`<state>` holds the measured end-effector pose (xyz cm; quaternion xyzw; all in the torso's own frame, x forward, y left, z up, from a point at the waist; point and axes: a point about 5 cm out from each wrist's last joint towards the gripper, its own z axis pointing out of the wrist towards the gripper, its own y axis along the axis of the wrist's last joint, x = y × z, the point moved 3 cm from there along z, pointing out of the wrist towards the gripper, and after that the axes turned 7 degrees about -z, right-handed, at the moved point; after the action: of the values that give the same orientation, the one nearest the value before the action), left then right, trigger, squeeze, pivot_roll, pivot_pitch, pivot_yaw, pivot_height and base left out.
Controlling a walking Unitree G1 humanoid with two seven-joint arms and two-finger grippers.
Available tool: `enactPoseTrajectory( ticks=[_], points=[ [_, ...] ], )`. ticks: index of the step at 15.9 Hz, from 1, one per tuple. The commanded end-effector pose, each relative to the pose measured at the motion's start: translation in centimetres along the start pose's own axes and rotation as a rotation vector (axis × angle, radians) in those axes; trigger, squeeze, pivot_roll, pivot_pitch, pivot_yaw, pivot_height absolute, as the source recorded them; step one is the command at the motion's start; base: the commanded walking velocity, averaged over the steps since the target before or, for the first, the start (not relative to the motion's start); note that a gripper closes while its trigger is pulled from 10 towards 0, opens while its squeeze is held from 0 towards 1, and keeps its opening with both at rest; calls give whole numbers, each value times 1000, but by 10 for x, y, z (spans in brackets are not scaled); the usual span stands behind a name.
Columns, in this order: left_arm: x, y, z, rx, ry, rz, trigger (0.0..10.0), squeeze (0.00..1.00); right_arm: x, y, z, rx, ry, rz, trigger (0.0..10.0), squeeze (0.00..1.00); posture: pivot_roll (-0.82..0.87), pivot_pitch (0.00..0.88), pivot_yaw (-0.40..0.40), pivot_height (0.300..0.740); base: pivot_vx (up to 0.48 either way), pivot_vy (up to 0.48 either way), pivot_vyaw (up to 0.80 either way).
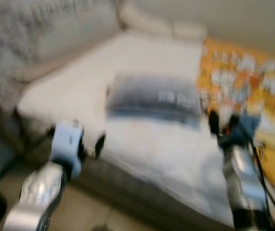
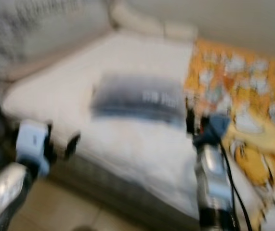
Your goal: Clean up the room
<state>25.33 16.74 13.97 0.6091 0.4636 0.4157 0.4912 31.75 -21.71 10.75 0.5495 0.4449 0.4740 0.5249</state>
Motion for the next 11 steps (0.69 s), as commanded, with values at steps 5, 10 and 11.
enactPoseTrajectory(
  ticks=[5,10,11],
  points=[
    [-6,-4,8,-13,-3,-1,10000,494,26,7,-18,53,188,240,10000,0,33,0,-15,740,0,0,800],
    [1,-13,5,20,20,-48,10000,0,53,9,-25,105,369,332,10000,0,34,0,-21,740,0,0,800],
    [5,-14,7,21,39,-52,10000,0,54,9,-24,112,358,336,10000,0,31,0,-17,740,0,0,800]
  ],
)
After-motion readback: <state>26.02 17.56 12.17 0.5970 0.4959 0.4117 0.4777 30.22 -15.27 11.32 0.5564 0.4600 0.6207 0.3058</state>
